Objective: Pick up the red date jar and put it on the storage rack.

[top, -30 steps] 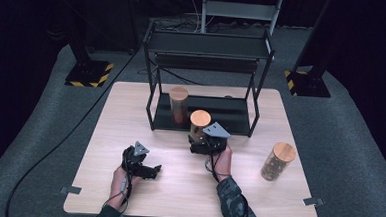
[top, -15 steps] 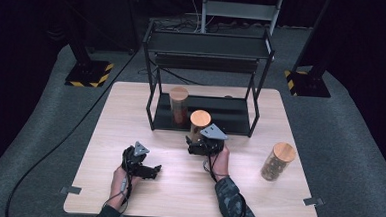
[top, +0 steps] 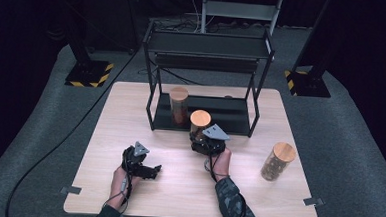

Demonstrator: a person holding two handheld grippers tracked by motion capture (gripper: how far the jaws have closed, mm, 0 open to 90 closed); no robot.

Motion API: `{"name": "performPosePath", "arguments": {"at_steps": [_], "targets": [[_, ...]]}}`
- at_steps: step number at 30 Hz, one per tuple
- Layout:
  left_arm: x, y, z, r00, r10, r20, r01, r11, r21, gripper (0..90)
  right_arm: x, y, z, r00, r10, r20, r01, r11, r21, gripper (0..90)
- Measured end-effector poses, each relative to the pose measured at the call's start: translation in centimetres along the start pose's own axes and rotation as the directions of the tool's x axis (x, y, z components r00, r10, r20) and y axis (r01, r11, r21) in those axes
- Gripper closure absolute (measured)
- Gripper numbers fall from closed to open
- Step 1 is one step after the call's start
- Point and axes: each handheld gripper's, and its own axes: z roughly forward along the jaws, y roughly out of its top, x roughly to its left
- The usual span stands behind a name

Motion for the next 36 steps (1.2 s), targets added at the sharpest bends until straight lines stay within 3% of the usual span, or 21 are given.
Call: {"name": "performPosePath", "arguments": {"at_steps": [11, 17, 36], "targets": [[0.02, -0.01, 0.00, 1.0000, 0.001, 0.001, -0.001, 1.0000, 0.001, 0.2, -0.16, -0.15, -0.38, 0.9995, 0.031, 0.007, -0.031, 0.999, -0.016, 23.6], [0.01, -0.01, 0.00, 1.0000, 0.000, 0.001, 0.000, 1.0000, 0.001, 0.2, -0.07, -0.11, -0.57, 0.9996, 0.019, 0.019, -0.019, 1.000, -0.020, 24.0], [0.03, 0.00, -0.01, 1.0000, 0.003, 0.000, -0.003, 1.0000, 0.001, 0.2, -0.15, 0.03, -0.78, 0.9993, 0.037, -0.007, -0.037, 0.999, -0.020, 24.2]]}}
